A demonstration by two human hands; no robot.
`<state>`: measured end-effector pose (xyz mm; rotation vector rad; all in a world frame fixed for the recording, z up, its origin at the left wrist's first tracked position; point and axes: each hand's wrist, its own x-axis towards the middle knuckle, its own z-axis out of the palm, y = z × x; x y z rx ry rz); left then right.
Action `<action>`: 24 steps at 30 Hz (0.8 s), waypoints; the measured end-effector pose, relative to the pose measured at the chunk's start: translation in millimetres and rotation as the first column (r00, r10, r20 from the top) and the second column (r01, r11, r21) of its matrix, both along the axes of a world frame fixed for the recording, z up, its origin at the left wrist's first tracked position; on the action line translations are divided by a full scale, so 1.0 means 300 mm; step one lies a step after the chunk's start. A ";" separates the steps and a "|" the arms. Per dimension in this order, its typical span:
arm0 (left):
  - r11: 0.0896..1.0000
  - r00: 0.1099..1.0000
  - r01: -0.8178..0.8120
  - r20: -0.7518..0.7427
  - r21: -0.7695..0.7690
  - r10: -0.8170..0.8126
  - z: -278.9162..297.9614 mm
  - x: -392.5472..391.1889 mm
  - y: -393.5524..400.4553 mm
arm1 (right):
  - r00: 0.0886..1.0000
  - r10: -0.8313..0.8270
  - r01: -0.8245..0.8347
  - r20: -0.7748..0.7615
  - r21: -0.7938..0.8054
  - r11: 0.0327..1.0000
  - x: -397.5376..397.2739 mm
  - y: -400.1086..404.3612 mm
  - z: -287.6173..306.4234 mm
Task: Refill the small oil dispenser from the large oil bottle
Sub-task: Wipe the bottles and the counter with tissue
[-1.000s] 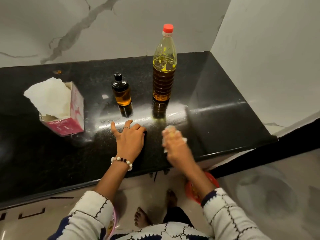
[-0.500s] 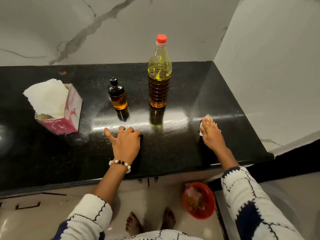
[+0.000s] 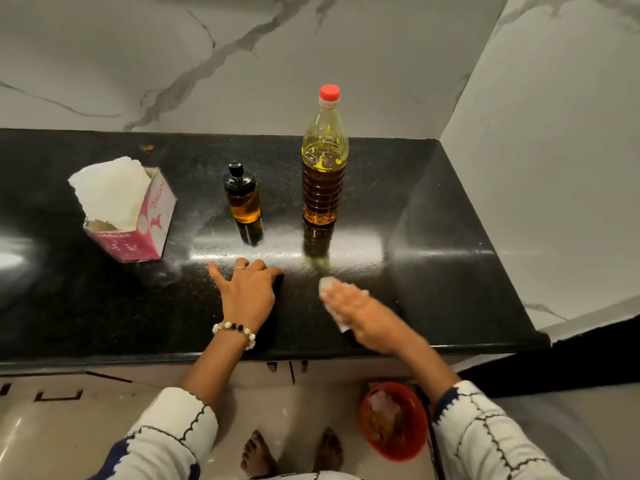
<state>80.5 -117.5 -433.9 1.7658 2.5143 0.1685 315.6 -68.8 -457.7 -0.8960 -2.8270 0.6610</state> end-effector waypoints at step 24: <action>0.997 0.998 0.063 0.009 -0.053 -0.063 0.011 -0.005 -0.055 | 0.929 -0.356 0.354 -0.104 -0.042 0.935 0.138 -0.144 -0.055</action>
